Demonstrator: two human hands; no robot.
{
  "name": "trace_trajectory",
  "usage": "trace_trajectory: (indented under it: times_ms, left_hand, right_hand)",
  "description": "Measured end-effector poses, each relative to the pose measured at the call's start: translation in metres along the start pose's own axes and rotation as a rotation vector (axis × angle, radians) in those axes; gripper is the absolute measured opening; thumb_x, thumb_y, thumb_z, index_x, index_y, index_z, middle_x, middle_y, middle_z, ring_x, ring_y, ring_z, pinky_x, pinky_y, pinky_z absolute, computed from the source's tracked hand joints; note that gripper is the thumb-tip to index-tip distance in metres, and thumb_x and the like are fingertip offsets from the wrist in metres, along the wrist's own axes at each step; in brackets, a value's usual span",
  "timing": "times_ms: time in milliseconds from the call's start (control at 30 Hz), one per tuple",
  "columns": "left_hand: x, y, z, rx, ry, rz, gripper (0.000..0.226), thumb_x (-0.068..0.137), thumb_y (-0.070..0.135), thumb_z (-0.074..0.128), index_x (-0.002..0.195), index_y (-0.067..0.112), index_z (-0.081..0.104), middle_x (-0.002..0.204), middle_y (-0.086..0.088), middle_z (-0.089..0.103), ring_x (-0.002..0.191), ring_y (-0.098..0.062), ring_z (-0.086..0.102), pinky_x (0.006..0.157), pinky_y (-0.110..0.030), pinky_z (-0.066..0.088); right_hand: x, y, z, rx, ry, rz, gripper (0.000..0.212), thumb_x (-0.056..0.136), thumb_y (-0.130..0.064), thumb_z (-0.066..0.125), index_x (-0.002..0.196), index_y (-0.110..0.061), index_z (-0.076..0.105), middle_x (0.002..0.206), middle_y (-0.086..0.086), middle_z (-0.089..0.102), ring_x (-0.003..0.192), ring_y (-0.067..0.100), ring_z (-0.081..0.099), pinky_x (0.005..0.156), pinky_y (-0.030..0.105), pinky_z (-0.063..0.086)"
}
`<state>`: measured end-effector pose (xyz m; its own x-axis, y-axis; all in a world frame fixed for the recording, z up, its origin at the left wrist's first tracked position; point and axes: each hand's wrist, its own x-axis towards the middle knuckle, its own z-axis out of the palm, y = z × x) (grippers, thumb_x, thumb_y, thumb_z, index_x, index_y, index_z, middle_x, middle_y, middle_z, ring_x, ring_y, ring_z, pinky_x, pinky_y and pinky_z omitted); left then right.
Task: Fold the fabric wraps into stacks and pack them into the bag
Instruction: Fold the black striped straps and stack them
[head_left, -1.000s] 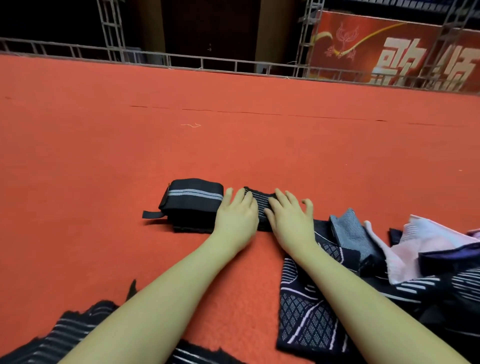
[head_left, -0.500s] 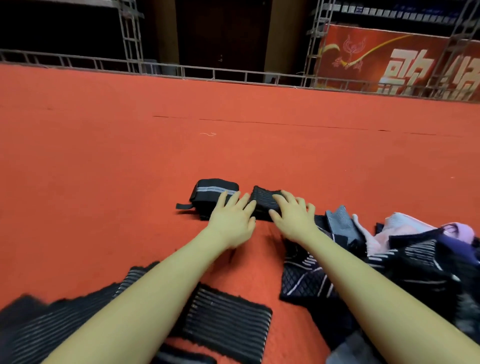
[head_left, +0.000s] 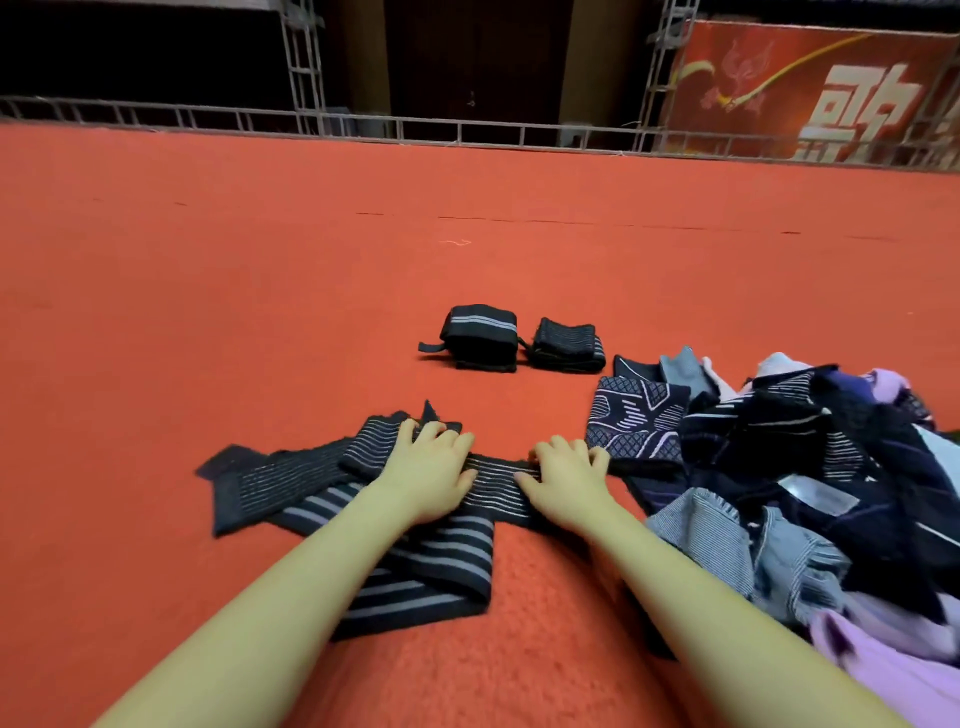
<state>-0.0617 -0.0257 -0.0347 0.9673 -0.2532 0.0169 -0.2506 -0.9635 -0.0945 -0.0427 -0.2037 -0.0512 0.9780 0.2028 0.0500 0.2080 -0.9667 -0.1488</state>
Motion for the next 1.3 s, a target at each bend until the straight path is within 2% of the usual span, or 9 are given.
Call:
trace_trajectory:
  times_ms: [200,333,433,600,767,900,1067,1200,1300]
  left_hand:
    - [-0.023,-0.001,0.013,0.02,0.128,-0.07,0.053,0.1,0.049,0.027,0.146,0.024,0.029,0.141,-0.002,0.036,0.127,-0.028,0.032,0.106,-0.042,0.018]
    - [-0.026,-0.003,0.009,-0.12,0.417,-0.025,0.038,0.094,0.045,0.035,0.1,0.02,0.064,0.103,0.0,0.06,0.105,-0.03,0.054,0.092,-0.046,0.032]
    - [-0.028,-0.007,0.005,-0.154,0.597,-0.024,0.031,0.088,0.041,0.038,0.079,0.023,0.06,0.081,0.009,0.06,0.091,-0.023,0.059,0.082,-0.036,0.025]
    - [-0.03,-0.008,-0.014,-0.05,0.778,-0.015,0.029,0.09,0.035,0.042,0.076,0.017,0.061,0.074,0.003,0.057,0.079,-0.024,0.059,0.075,-0.035,0.026]
    - [-0.027,0.002,-0.024,0.046,0.983,0.066,0.022,0.087,0.028,0.052,0.07,0.016,0.059,0.076,0.001,0.058,0.082,-0.02,0.047,0.075,-0.035,0.029]
    - [-0.022,0.02,-0.019,0.025,0.871,0.124,0.027,0.086,0.032,0.052,0.067,0.016,0.062,0.076,0.002,0.06,0.073,-0.02,0.053,0.07,-0.033,0.031]
    - [-0.03,0.037,0.016,-0.084,0.544,0.102,0.048,0.089,0.045,0.038,0.06,0.023,0.068,0.059,0.006,0.057,0.056,-0.018,0.058,0.057,-0.029,0.04]
    - [-0.046,0.027,0.026,-0.102,0.499,-0.021,0.047,0.088,0.046,0.035,0.069,0.021,0.07,0.069,0.006,0.061,0.067,-0.019,0.061,0.063,-0.034,0.046]
    - [-0.059,0.013,0.023,-0.127,0.432,-0.153,0.049,0.088,0.05,0.037,0.098,0.017,0.072,0.092,0.001,0.067,0.088,-0.024,0.062,0.078,-0.04,0.046]
  right_hand:
    - [-0.031,0.002,0.003,0.172,0.232,-0.03,0.031,0.092,-0.044,0.051,0.119,-0.028,0.057,0.113,-0.005,0.048,0.113,0.018,0.039,0.09,0.031,0.012]
    - [-0.043,0.005,-0.003,0.355,0.318,-0.111,0.015,0.092,-0.039,0.054,0.099,-0.026,0.057,0.1,-0.009,0.051,0.103,0.014,0.046,0.082,0.027,0.013]
    - [-0.049,0.004,-0.011,0.41,0.369,-0.169,0.019,0.087,-0.046,0.043,0.085,-0.028,0.05,0.083,-0.011,0.056,0.089,0.012,0.05,0.08,0.029,0.014]
    - [-0.041,-0.005,-0.037,0.481,0.609,-0.096,0.026,0.087,-0.044,0.043,0.081,-0.029,0.064,0.083,-0.014,0.06,0.088,0.007,0.051,0.077,0.028,0.012]
    - [-0.035,-0.002,-0.05,0.444,0.791,-0.106,0.022,0.088,-0.033,0.048,0.081,-0.025,0.067,0.085,-0.012,0.061,0.085,0.012,0.053,0.074,0.029,0.013]
    - [-0.036,0.019,-0.052,0.251,0.843,-0.189,0.025,0.089,-0.031,0.044,0.085,-0.024,0.067,0.085,-0.009,0.06,0.084,0.011,0.045,0.074,0.027,0.011]
    - [-0.049,0.049,-0.031,0.044,0.661,-0.222,0.013,0.081,-0.026,0.054,0.074,-0.026,0.065,0.081,-0.009,0.057,0.079,0.02,0.053,0.073,0.028,0.008]
    - [-0.06,0.037,-0.023,0.066,0.568,-0.251,0.03,0.084,-0.046,0.043,0.076,-0.029,0.066,0.087,-0.013,0.058,0.083,0.015,0.05,0.076,0.029,0.012]
    - [-0.059,0.013,-0.018,0.097,0.499,-0.306,0.038,0.085,-0.053,0.039,0.091,-0.029,0.067,0.096,-0.012,0.059,0.091,0.014,0.051,0.08,0.032,0.017]
